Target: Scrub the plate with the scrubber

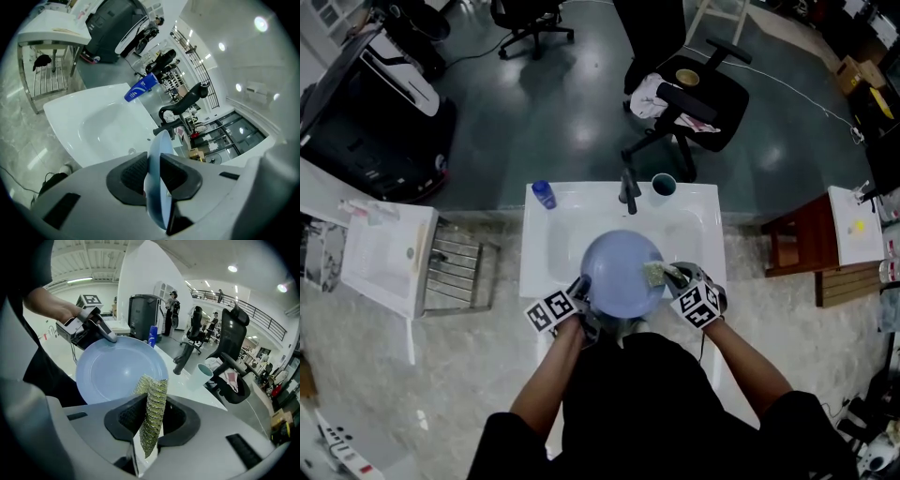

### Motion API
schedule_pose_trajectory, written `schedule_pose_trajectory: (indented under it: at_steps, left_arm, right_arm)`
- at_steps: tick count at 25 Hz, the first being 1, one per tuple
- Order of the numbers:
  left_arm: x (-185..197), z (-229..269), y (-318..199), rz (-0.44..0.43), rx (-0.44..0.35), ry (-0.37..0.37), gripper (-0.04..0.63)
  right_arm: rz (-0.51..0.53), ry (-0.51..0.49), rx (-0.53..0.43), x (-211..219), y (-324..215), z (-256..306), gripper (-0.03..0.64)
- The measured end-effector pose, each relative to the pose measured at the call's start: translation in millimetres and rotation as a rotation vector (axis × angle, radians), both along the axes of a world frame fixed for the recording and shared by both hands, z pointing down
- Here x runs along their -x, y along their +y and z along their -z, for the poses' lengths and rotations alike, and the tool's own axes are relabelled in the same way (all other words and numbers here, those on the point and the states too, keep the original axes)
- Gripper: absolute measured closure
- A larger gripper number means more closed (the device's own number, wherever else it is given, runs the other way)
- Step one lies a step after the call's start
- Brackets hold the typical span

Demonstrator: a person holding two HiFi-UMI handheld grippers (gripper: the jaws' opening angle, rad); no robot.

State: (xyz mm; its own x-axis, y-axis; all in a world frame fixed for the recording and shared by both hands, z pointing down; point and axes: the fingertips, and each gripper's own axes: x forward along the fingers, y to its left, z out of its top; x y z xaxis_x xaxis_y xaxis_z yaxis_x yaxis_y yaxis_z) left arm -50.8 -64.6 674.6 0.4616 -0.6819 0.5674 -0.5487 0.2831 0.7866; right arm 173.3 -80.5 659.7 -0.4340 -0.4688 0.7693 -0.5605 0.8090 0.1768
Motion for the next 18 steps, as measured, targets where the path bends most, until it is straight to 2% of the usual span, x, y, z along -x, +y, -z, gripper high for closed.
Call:
schedule_pose_trajectory:
  at_steps: [7, 18]
  left_arm:
    - [-32.4, 2.0, -1.9, 0.008, -0.017, -0.004, 0.529]
    - [-66.2, -0.4, 6.7, 0.041, -0.016, 0.003, 0.528]
  right_arm:
    - [-0.041, -0.05, 0.013, -32.0, 16.6, 2.2, 0.552]
    - [-0.153, -0.2, 0.109, -59.2, 44.5, 5.1, 0.552]
